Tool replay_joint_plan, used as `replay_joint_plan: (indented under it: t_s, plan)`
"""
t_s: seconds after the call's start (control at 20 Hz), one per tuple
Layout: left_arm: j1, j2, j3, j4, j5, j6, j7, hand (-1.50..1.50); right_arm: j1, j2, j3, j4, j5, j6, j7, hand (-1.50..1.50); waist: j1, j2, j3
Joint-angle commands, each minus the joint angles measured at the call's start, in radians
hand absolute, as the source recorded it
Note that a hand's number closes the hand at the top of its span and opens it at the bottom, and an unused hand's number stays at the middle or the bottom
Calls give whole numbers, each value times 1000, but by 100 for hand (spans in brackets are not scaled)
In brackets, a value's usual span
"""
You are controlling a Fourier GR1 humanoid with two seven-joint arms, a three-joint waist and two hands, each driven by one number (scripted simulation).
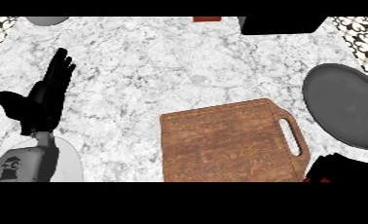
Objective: Pick the tomato from the cutting board and place it in the pan
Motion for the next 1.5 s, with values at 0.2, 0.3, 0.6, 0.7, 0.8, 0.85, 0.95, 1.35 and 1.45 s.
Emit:
replay_joint_plan:
  t_s: [0.2, 0.3, 0.6, 0.7, 0.8, 0.85, 0.95, 1.35, 1.45]
  plan:
    - [-51, -14, -6, 19, 4, 3, 18, 0, -185, 44, -362, 57, -404, 99, 48, 150, 29, 8, 1]
    - [-63, -3, -10, 42, -1, -16, 9, 0, -312, -31, -482, 143, -451, 125, 98, 150, 36, 9, 0]
    - [-45, -33, -29, 63, -16, -14, -54, 0, -536, -234, -586, 688, -354, -12, -162, 150, 59, 14, 1]
    - [-69, -13, -9, 82, -3, -26, -41, 0, -561, -282, -617, 794, -300, -86, -235, 150, 59, 17, 1]
    - [-46, -45, -50, 18, -19, -8, -8, 0, -611, -307, -608, 975, -253, -154, -306, 150, 76, 17, 3]
    - [-60, -39, -47, 38, -15, -20, 0, 0, -657, -295, -576, 1037, -217, -198, -303, 150, 68, 15, 2]
    - [-85, -23, -33, 53, -23, -13, 0, 0, -713, -363, -613, 1215, -238, -213, -401, 150, 70, 18, 2]
    - [-52, -28, -46, 10, -16, -33, -1, 0, -956, -363, -635, 1677, -266, -273, -501, 150, 92, 20, 4]
    - [-110, -43, -42, 57, -22, -11, 6, 0, -939, -390, -630, 1802, -224, -317, -575, -150, 91, 31, 6]
